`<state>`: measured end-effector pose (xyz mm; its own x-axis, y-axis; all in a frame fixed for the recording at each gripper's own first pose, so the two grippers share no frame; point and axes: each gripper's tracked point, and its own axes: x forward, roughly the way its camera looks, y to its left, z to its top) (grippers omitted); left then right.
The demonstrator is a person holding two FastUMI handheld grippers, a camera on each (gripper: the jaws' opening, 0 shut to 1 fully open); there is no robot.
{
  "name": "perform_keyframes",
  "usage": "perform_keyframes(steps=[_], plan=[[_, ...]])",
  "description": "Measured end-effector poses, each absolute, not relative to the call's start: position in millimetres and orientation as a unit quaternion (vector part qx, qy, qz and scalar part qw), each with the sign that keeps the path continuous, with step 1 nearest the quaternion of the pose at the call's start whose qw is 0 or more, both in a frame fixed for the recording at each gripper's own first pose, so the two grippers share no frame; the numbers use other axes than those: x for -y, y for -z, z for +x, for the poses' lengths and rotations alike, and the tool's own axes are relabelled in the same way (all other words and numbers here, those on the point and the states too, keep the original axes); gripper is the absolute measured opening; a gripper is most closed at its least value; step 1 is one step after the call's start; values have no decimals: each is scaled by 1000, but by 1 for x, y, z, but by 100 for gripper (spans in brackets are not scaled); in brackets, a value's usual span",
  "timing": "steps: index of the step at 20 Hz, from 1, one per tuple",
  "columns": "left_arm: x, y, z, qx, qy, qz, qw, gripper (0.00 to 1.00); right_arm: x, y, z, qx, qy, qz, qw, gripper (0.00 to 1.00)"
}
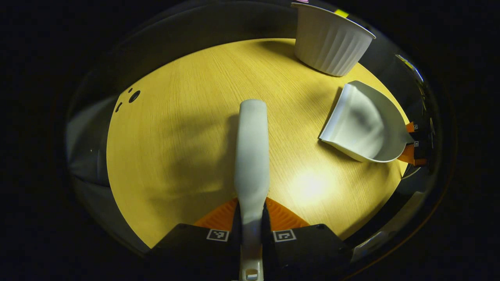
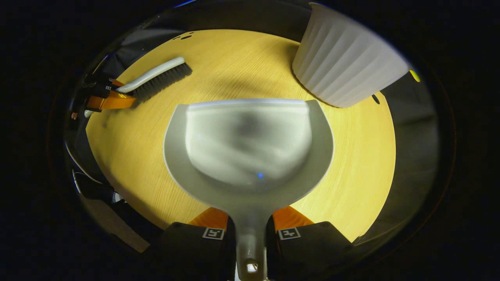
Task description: Pick up the small broom and dustpan from the desktop, sweep the trash into the dustpan with the broom, and then empty the trash into the garbage bin.
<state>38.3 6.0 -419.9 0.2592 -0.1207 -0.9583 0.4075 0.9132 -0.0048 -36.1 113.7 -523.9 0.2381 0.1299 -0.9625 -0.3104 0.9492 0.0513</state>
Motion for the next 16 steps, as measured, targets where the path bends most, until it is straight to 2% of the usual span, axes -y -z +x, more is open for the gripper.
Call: perform_keyframes(steps=[1, 4, 6, 9, 16], plan=[[-8, 422, 37, -588, 169, 122, 782, 28, -114, 524, -36, -602, -141, -73, 783, 38], [-10, 418, 37, -588, 164, 125, 782, 29, -115, 526, -38, -604, -142, -61, 782, 34], [-12, 418, 37, -586, 162, 130, 783, 30, -117, 527, -41, -608, -142, -52, 779, 39], [-13, 416, 37, -580, 159, 138, 787, 28, -117, 528, -42, -612, -144, -47, 776, 37], [-16, 411, 33, -575, 157, 139, 791, 31, -117, 529, -46, -615, -143, -53, 774, 38]])
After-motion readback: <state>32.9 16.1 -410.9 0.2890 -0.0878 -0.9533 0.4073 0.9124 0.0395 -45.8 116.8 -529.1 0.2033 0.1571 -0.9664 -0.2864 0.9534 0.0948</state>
